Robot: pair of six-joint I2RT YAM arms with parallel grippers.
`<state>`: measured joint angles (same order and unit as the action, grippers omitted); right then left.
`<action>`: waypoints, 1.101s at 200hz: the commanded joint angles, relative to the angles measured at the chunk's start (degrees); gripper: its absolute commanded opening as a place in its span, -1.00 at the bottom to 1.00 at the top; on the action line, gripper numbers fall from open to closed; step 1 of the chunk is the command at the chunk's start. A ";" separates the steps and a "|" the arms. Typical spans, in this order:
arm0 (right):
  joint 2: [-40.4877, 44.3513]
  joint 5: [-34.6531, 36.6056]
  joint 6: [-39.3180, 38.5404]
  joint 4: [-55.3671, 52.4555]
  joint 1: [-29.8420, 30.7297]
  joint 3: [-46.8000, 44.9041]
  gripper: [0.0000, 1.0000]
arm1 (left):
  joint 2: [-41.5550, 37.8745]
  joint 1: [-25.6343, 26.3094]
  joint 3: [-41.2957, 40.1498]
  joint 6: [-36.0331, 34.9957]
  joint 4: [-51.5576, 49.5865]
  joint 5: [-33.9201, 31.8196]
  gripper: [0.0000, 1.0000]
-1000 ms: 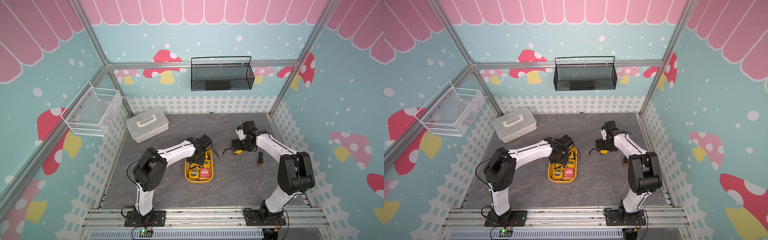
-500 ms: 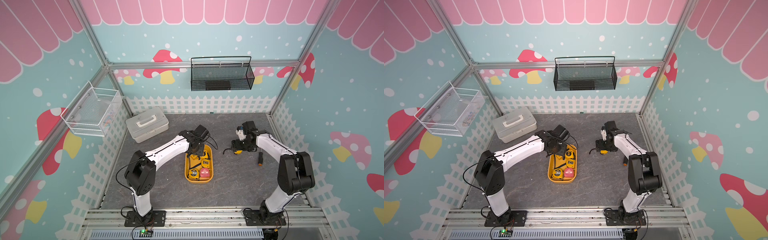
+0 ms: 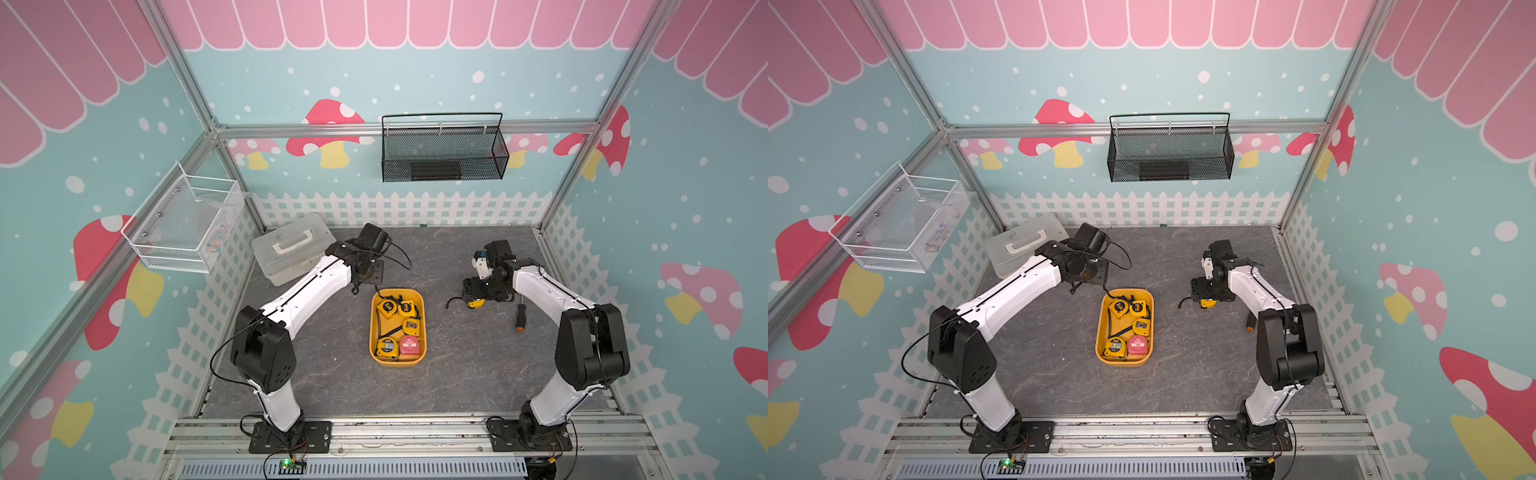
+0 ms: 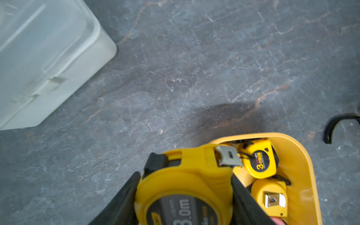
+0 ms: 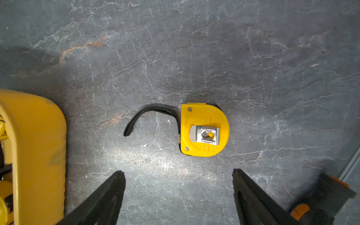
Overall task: Take the tape measure out of the storage box
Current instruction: Place the tape measure at the center of the board.
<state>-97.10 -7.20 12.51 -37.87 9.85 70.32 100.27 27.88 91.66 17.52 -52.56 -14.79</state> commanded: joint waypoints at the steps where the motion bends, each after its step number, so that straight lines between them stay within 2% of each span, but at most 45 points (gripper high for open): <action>1: 1.19 0.00 0.41 -1.77 0.28 1.48 0.74 | -3.36 -2.66 0.04 -2.39 -0.29 -2.62 0.21; 47: 0.91 -0.19 0.58 -2.02 0.40 1.75 0.73 | -4.48 -10.23 -4.90 -4.15 0.46 -2.30 0.22; 88: 0.85 0.24 0.58 -2.25 0.42 1.75 0.73 | -4.01 -14.86 -10.10 -4.50 3.35 0.21 0.22; 220: 0.94 0.63 0.36 -3.02 0.43 1.75 0.74 | 6.81 -23.86 -14.16 -3.37 10.39 11.63 0.22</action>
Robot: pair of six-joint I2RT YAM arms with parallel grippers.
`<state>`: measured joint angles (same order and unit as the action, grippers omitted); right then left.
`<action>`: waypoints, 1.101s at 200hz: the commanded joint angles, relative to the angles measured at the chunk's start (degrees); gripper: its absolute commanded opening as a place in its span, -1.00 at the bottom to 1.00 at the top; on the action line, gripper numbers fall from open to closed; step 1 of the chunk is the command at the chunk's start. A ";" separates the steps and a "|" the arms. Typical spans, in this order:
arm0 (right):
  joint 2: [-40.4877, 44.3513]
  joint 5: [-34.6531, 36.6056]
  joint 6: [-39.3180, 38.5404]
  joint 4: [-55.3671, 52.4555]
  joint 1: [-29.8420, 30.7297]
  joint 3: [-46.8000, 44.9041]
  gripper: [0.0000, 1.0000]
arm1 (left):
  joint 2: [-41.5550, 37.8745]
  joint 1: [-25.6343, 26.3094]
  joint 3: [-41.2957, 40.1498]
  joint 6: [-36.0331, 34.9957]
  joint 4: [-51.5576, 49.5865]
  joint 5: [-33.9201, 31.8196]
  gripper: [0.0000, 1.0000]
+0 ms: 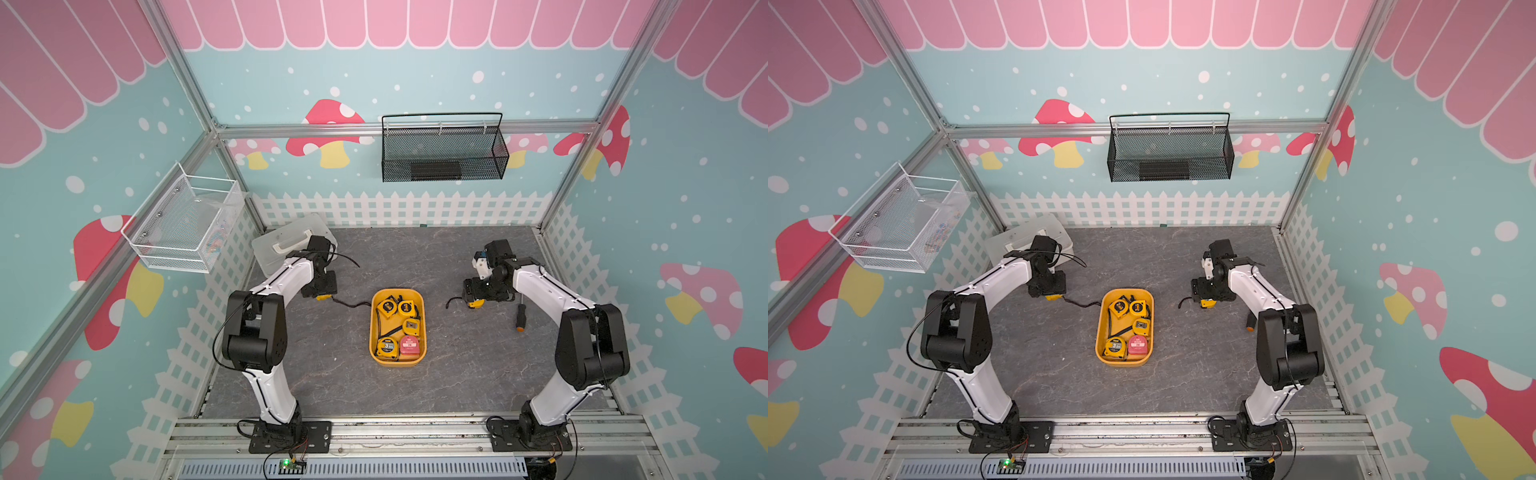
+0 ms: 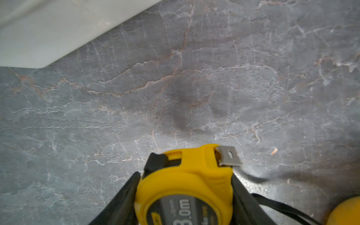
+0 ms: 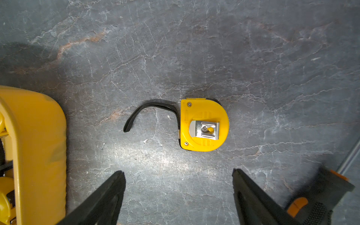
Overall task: Take the tape measure out of the storage box
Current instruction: Place the tape measure at the center of the board.
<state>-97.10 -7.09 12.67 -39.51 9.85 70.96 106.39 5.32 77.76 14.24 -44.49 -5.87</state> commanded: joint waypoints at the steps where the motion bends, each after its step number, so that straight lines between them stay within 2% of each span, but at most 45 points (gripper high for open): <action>1: 0.95 0.55 0.19 -1.42 0.43 1.11 0.74 | 0.77 -1.38 -0.25 -0.13 2.31 2.79 0.22; 159: 0.85 0.43 -0.10 -1.36 0.40 0.50 0.73 | 6.77 -2.60 0.55 -1.94 -0.39 5.73 0.22; 220: 0.92 0.32 -0.10 -1.44 0.43 0.62 0.73 | 7.35 -2.60 0.81 -1.76 -0.42 4.68 0.40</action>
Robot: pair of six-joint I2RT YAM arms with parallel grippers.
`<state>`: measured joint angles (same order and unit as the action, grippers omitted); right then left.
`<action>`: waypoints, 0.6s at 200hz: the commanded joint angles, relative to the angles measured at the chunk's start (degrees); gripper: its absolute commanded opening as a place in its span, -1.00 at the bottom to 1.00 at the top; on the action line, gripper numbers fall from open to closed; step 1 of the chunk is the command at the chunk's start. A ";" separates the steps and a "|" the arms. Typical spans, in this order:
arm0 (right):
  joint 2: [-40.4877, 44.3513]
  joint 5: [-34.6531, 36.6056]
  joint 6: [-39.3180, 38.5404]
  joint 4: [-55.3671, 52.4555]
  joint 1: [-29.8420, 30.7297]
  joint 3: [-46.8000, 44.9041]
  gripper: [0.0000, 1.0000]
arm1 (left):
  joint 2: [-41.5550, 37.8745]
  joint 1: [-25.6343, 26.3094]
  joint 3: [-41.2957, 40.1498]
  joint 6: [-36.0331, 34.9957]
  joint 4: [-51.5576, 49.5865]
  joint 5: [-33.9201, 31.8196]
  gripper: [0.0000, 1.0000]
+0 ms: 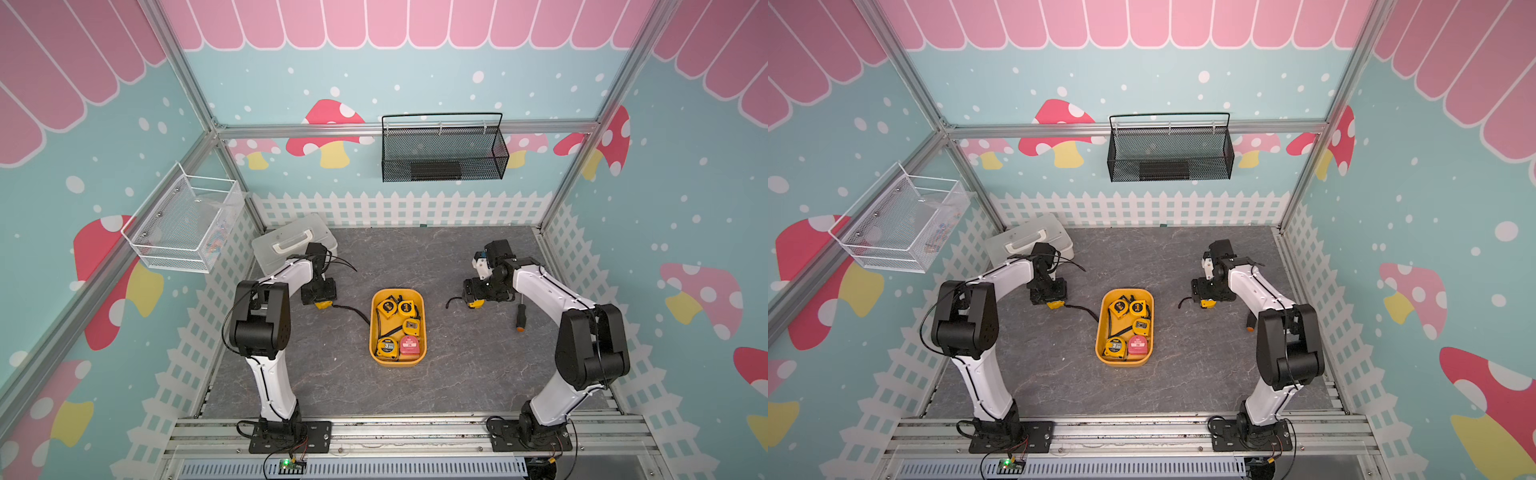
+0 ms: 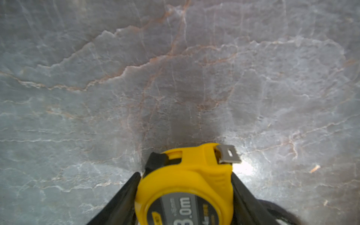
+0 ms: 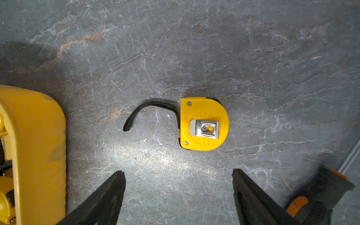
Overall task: Take the tape measure out of the storage box
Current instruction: Place the tape measure at the center of the board.
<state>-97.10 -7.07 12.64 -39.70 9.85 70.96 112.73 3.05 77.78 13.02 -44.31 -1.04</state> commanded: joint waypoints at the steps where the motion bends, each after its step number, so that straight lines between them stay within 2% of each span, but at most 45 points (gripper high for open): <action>1: 0.93 0.30 -0.08 -1.25 0.43 0.60 0.73 | 0.96 -0.33 0.79 -0.54 -0.60 -0.13 0.41; 32: 1.19 1.68 -0.48 -1.93 0.66 1.01 0.73 | -0.87 -0.34 0.67 -0.27 -0.63 -0.45 0.53; 69: 1.61 3.90 -2.50 -4.38 2.70 3.65 0.74 | -5.89 -0.32 0.29 0.59 -0.60 -0.69 0.58; 102: 0.50 5.97 -5.41 -6.33 9.23 9.01 0.73 | -13.11 -0.15 -1.77 1.84 0.50 -1.42 0.58; 120: -1.38 6.83 -7.67 -7.43 14.06 12.85 0.72 | -17.03 -0.15 -4.07 2.60 2.07 1.00 0.61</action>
<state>-97.14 -2.04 8.84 -44.49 18.59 79.09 101.19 3.07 76.55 13.96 -43.86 -1.48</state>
